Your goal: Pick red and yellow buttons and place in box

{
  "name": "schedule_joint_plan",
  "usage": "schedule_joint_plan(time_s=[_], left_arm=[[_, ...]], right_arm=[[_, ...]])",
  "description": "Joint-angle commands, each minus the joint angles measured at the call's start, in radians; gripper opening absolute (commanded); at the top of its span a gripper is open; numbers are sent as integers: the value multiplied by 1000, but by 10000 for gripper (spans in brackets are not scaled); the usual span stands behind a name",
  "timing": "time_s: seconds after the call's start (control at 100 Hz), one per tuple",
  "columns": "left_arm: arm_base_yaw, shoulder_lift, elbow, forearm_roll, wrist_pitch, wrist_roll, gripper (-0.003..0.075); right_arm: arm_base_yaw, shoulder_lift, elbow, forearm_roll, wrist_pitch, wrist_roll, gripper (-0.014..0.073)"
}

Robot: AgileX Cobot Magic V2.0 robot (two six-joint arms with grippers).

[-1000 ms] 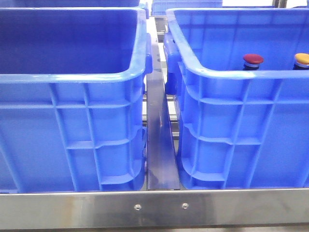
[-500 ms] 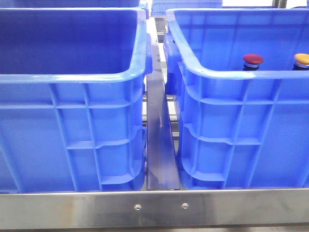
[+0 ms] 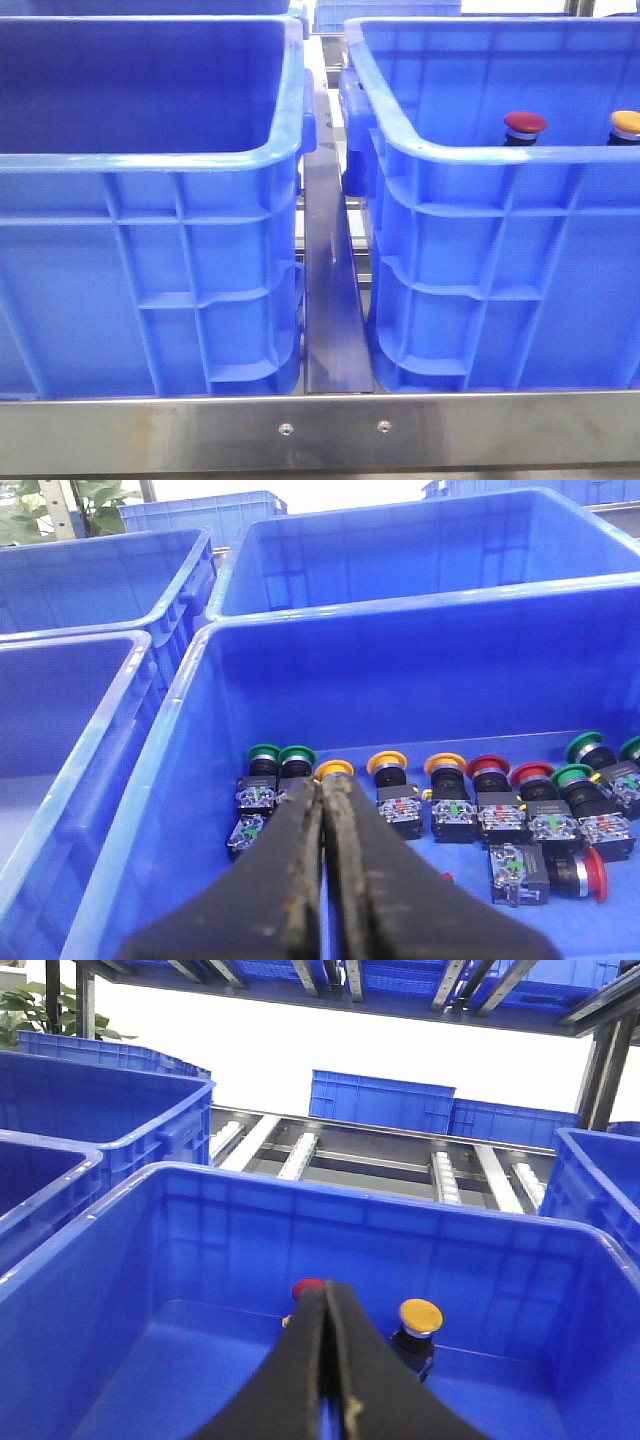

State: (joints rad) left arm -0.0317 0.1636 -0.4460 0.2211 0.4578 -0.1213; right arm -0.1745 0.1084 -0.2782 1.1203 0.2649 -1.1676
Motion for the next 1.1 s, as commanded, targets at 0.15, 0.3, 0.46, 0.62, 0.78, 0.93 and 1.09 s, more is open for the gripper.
schedule_joint_plan(time_s=[0.15,0.3,0.46,0.62,0.78,0.93,1.09], left_arm=[[0,11,-25,-4,-81,-8,-20],[-6,11,-25,-4,-81,-8,-20],[-6,11,-25,-4,-81,-8,-20],[-6,11,-25,-4,-81,-8,-20],[-6,11,-25,-4,-81,-8,-20],[-6,11,-25,-4,-81,-8,-20],[-6,11,-5,-4,-83,-8,-20]], right_arm=[[-4,9,-22,28,-37,-8,-102],[-4,9,-22,28,-37,-8,-102],[-4,9,-22,28,-37,-8,-102],[-4,9,-22,28,-37,-8,-102],[-4,9,-22,28,-37,-8,-102],[-4,9,-22,28,-37,-8,-102],[-4,9,-22,28,-37,-8,-102]])
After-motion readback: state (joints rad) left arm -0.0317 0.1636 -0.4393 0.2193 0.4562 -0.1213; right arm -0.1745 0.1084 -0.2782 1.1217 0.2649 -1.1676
